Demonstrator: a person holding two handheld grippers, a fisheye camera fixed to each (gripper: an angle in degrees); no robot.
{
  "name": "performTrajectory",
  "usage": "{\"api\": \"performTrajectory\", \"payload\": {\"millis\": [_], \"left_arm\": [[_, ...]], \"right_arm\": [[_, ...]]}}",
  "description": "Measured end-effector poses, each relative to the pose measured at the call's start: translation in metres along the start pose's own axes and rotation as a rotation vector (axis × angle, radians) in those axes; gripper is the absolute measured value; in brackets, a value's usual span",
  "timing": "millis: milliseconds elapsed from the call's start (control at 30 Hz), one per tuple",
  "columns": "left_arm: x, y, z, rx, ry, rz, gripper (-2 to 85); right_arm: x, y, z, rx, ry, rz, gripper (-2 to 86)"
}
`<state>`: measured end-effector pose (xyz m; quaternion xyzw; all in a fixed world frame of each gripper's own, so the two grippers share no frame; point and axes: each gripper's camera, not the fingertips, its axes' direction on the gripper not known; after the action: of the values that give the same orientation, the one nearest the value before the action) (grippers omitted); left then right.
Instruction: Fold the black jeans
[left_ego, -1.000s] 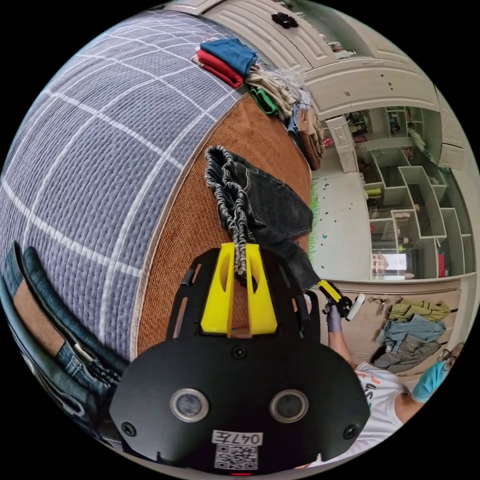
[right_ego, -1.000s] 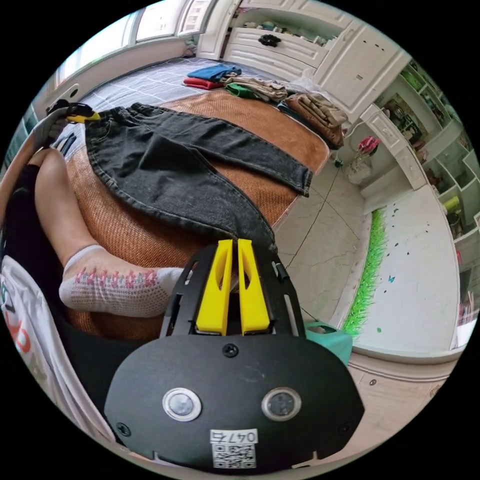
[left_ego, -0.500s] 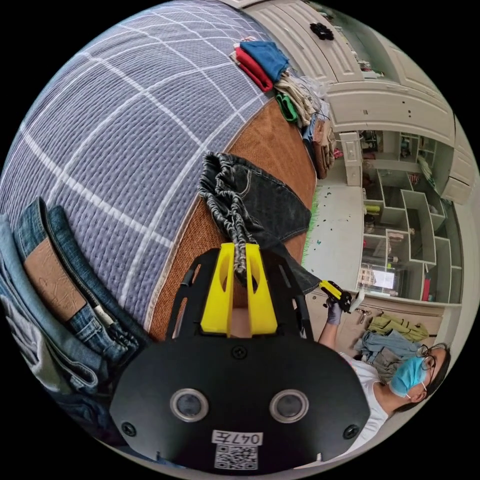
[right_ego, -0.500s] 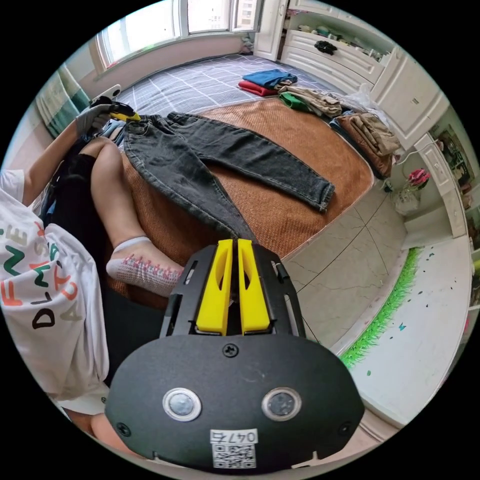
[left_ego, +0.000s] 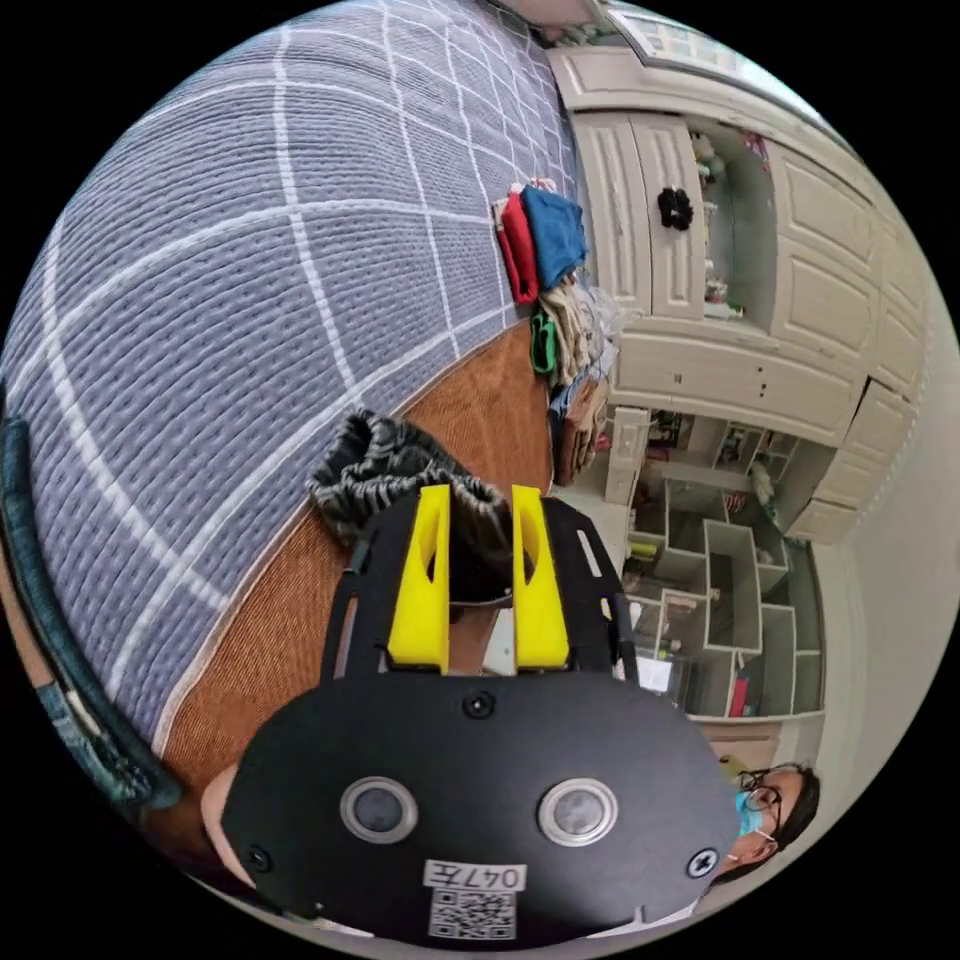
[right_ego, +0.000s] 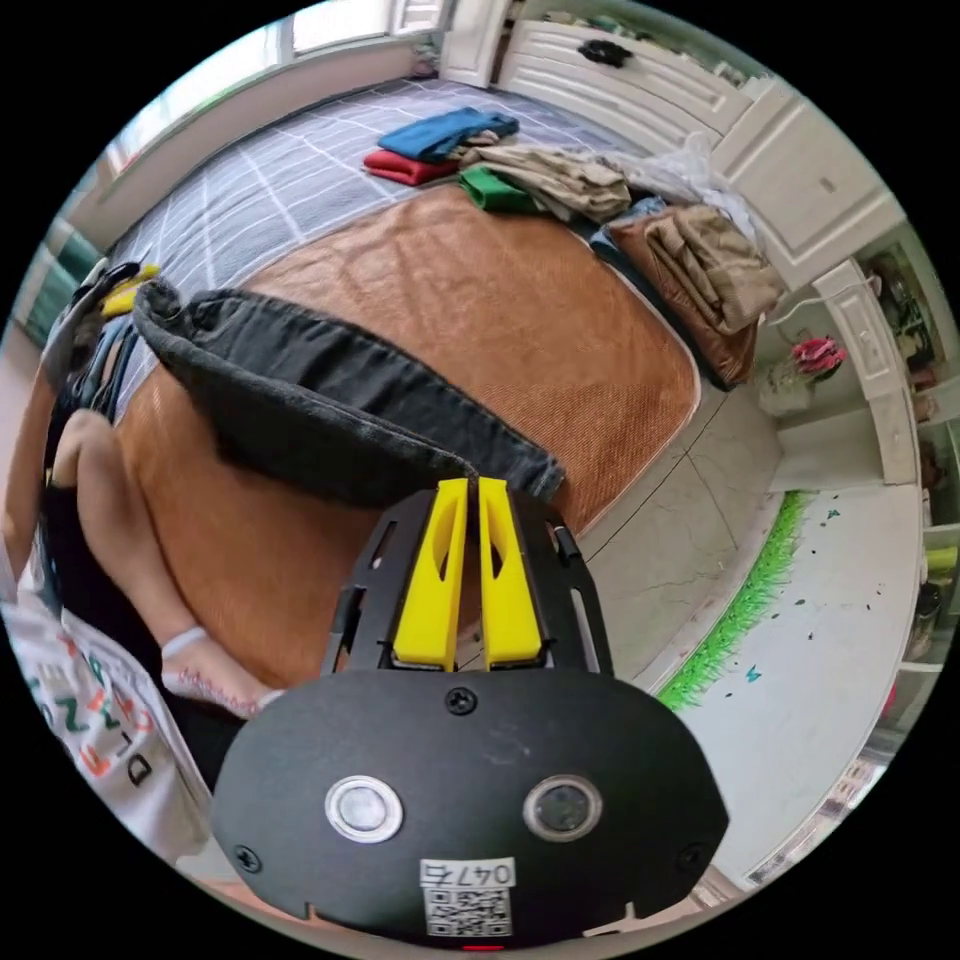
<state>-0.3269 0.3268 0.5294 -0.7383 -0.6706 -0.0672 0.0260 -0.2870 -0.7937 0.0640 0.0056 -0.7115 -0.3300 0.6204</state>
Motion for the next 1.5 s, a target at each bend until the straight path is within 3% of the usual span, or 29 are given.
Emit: {"api": "performTrajectory", "payload": {"millis": [133,233,333,433,567,700,1000,1100,1200,1333,1433,1500], "left_arm": [[-0.028,-0.011,0.012,0.181,0.018,0.015,15.1],[-0.038,-0.004,0.000,0.244,-0.090,0.063,16.1],[-0.015,-0.016,-0.014,0.183,-0.166,0.164,16.5],[0.018,-0.027,0.004,0.057,-0.311,0.272,18.3],[0.036,-0.023,0.060,-0.121,-0.409,0.319,20.6],[0.035,-0.014,0.086,-0.191,-0.545,0.308,20.2],[0.033,-0.010,0.079,-0.162,-0.399,0.321,11.6],[0.068,0.000,0.056,-0.028,-0.348,0.450,9.5],[0.092,0.012,0.027,0.134,-0.426,0.499,8.9],[0.060,0.008,0.012,0.148,-0.490,0.296,8.9],[0.035,0.014,-0.006,0.179,-0.370,0.192,8.0],[0.028,0.019,-0.015,0.193,-0.341,0.149,6.5]], "right_arm": [[0.049,-0.044,0.077,-0.053,-0.015,0.183,7.8],[0.054,-0.029,0.080,0.043,-0.028,0.286,10.8],[0.025,0.011,0.056,0.266,-0.091,0.264,6.8],[-0.034,0.032,0.053,0.361,-0.351,0.114,4.9],[-0.135,0.032,0.069,0.342,-0.469,-0.016,4.7],[-0.174,0.015,0.092,0.282,-0.379,0.024,5.5],[-0.202,-0.032,0.121,0.136,-0.294,-0.060,-0.7],[-0.195,-0.028,0.094,0.203,-0.377,0.012,-0.9],[-0.197,-0.022,0.083,0.304,-0.563,0.065,-0.9],[-0.237,-0.031,0.136,0.090,-0.606,-0.025,0.0],[-0.228,0.001,0.122,0.190,-0.656,-0.037,0.8],[-0.206,0.031,0.107,0.240,-0.569,0.012,0.9]]}}
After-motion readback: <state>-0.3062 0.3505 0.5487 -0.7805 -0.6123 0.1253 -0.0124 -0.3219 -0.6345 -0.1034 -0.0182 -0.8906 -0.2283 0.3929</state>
